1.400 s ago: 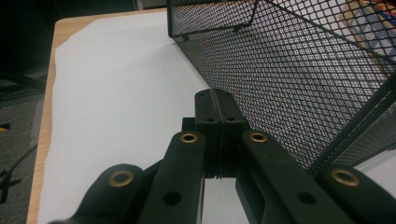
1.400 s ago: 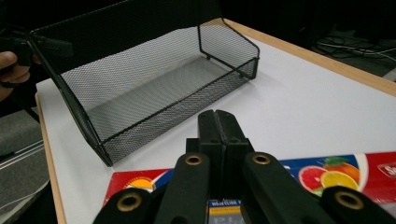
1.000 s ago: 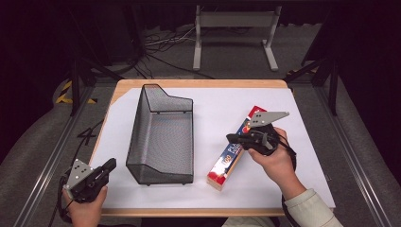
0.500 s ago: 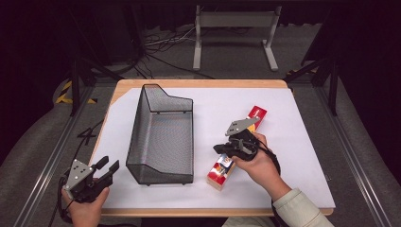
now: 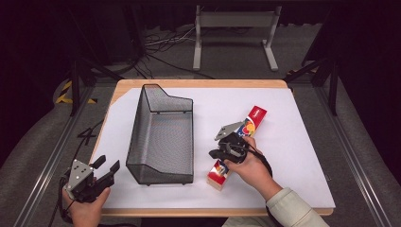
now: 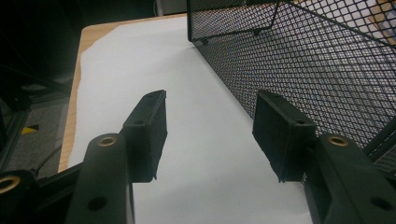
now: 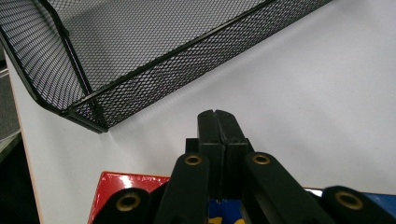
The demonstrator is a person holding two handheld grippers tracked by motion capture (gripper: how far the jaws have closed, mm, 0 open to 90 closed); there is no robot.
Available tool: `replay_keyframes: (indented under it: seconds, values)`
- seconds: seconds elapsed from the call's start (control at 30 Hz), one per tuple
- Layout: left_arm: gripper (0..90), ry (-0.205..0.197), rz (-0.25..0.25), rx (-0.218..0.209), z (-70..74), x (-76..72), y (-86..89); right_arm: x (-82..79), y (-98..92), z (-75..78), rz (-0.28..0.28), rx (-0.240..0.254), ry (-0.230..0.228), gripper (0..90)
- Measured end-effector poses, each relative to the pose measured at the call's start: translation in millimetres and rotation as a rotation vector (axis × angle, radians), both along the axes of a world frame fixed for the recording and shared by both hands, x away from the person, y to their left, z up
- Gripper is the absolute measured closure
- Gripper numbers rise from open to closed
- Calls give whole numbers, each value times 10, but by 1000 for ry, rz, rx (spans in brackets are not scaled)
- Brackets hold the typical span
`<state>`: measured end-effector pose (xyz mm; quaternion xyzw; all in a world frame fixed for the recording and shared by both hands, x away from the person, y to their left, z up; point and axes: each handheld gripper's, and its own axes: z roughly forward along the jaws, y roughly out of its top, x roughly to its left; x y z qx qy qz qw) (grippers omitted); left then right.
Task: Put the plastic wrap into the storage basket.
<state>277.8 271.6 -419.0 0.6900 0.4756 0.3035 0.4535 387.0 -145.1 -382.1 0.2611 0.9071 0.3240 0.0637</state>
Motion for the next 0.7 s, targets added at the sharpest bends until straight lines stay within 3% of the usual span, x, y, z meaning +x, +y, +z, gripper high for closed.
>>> replay_keyframes:
  seconds: [0.23,0.33,0.7]
  values:
    - [455,3,-5,9,-6,4,-1,-12,127,-73,30,-62,41,900]
    - [455,3,-6,9,-9,5,-2,-25,197,-113,59,-114,67,900]
    - [454,3,-3,10,-7,-8,18,-30,205,-100,74,-153,97,900]
